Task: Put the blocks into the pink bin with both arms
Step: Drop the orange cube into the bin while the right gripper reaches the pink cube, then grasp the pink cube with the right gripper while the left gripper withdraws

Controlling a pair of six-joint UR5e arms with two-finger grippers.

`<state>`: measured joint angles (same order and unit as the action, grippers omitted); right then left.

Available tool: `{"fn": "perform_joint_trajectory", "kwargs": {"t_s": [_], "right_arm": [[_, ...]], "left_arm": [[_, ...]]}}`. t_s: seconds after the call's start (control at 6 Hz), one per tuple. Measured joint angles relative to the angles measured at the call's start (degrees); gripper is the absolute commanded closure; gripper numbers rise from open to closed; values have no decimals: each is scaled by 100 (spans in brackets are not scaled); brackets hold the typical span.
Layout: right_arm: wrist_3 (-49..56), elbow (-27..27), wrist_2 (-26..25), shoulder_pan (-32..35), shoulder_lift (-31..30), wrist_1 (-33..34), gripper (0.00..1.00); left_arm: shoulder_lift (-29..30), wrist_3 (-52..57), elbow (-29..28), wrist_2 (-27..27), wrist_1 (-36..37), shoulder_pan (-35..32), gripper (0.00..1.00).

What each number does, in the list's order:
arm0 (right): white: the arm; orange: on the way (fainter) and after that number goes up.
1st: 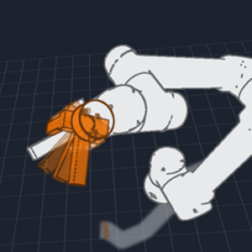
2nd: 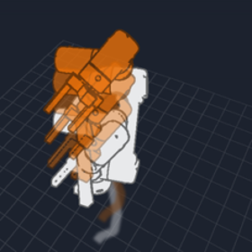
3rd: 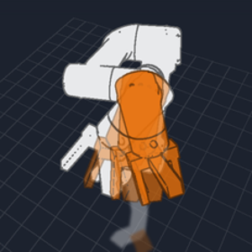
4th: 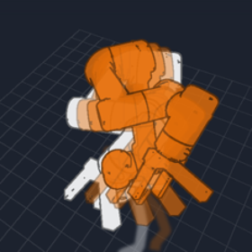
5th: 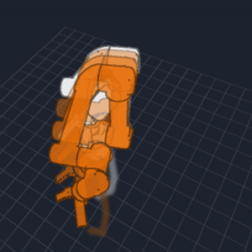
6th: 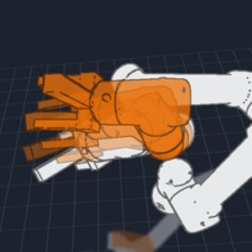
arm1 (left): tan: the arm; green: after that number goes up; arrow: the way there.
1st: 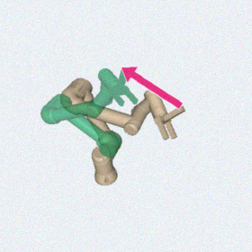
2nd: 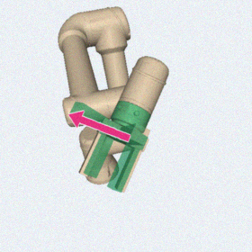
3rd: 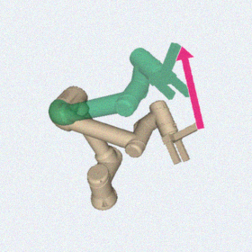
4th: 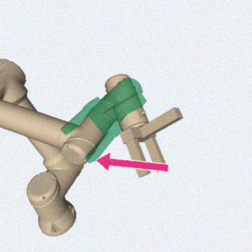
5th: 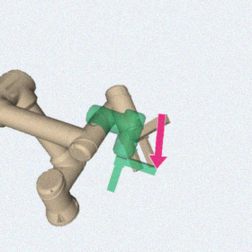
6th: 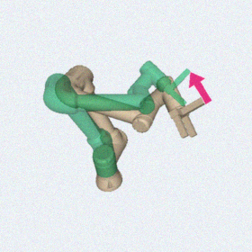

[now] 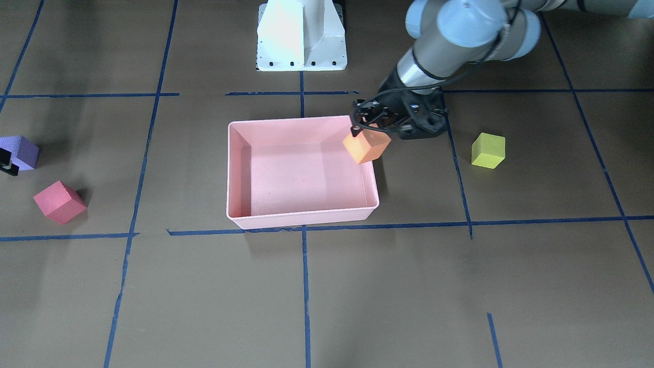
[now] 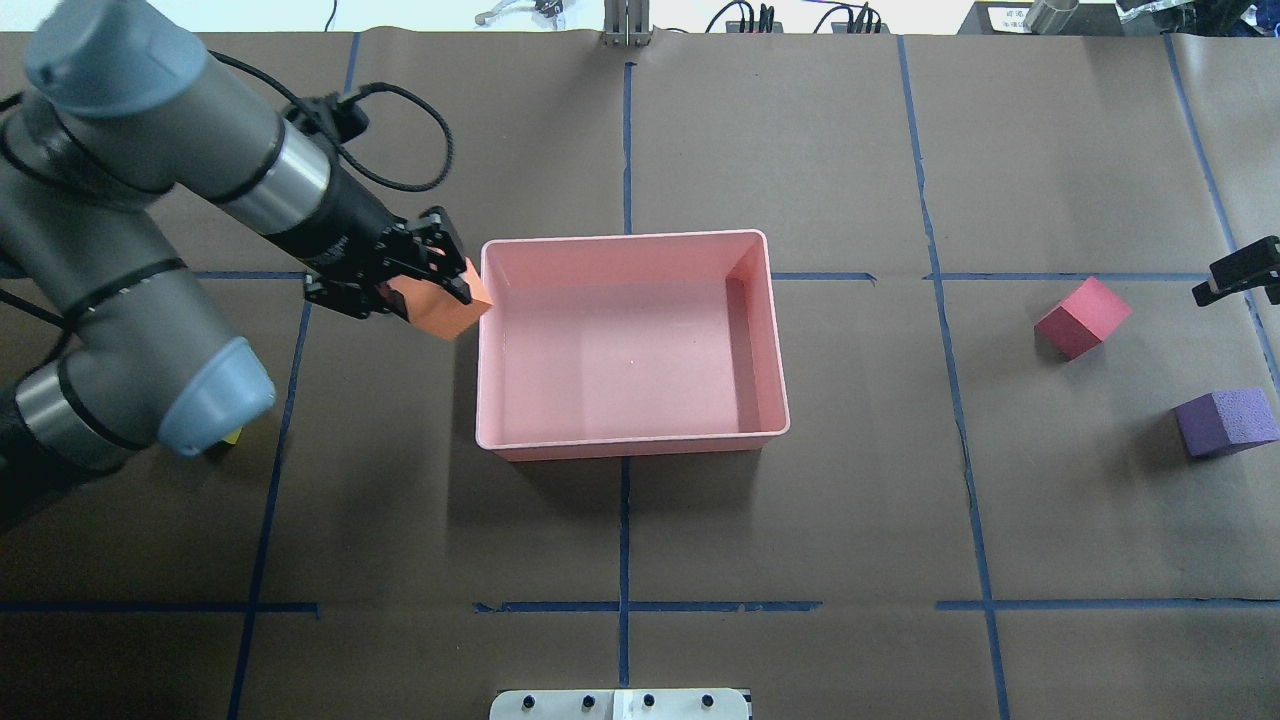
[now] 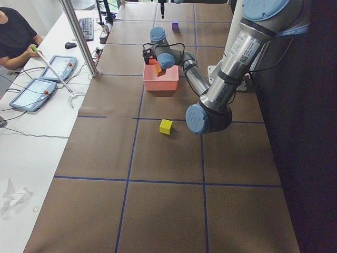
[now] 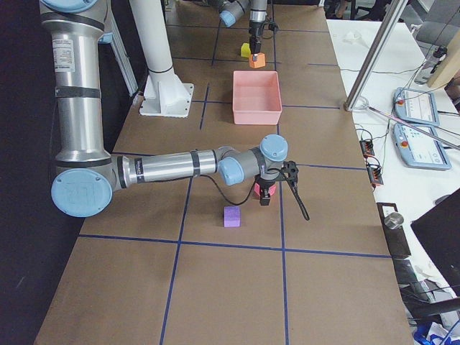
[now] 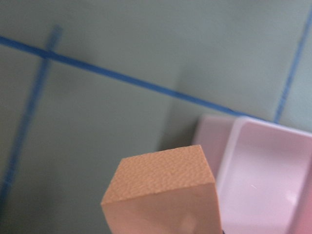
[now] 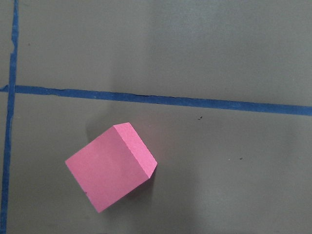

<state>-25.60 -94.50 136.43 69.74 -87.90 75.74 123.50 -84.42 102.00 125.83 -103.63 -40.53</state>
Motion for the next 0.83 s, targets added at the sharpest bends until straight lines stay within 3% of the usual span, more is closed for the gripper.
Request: {"fn": "perform_joint_trajectory", "kwargs": {"t_s": [0.5, 0.83], "right_arm": [[-875, 113, -429, -452, 273, -19, 0], [-743, 196, -1075, -1008, 408, -788, 0]], "left_arm": [[259, -49, -413, -585, -205, 335, 0], [260, -42, -407, -648, -271, 351, 0]]}}
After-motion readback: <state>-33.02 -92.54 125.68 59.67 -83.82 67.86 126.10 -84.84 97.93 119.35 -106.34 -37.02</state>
